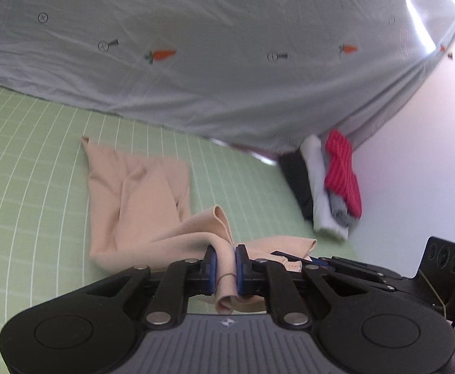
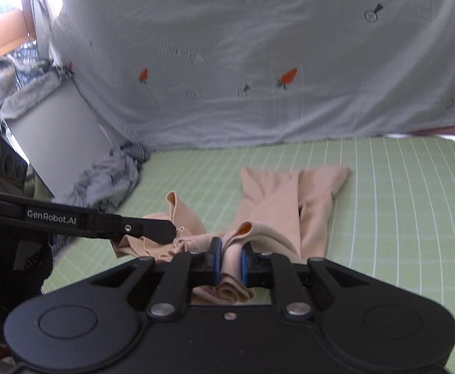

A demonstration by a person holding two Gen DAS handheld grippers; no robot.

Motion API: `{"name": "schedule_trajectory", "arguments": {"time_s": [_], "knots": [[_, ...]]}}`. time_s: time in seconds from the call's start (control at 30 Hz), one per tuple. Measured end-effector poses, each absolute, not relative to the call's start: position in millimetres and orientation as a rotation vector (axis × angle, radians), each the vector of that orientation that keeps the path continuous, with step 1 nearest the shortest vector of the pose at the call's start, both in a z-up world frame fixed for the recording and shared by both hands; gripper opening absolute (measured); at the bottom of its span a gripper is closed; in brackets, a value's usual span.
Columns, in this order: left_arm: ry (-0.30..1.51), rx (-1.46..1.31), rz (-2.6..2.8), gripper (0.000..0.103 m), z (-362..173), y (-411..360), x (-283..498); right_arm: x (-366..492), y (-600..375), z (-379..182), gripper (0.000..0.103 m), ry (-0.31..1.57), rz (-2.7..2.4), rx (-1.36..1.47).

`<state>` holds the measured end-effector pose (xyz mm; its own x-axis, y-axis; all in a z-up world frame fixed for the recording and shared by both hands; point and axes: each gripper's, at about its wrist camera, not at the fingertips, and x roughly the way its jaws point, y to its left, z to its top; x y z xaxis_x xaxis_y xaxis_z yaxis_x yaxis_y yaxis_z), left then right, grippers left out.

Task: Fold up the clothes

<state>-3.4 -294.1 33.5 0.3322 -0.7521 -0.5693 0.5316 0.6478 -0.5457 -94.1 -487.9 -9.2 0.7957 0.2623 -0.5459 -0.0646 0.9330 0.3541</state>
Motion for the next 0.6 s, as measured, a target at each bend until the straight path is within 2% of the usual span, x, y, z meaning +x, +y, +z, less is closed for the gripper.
{"name": "schedule_trajectory", "arguments": {"time_s": [0.17,0.33,0.47,0.6], "knots": [[0.836,-0.321,-0.827,0.013,44,-308,50,-42,-513,4,0.013,0.568,0.192,0.341],[0.848,-0.346,-0.763,0.013,28,-326,117,24,-533,-1,0.013,0.558,0.194,0.312],[0.906,-0.309,-0.682,0.013,-9,-348,164,80,-549,-33,0.013,0.616,0.148,0.309],[1.016,-0.279,-0.592,0.013,-62,-370,203,131,-564,-90,0.013,0.739,0.093,0.287]]}}
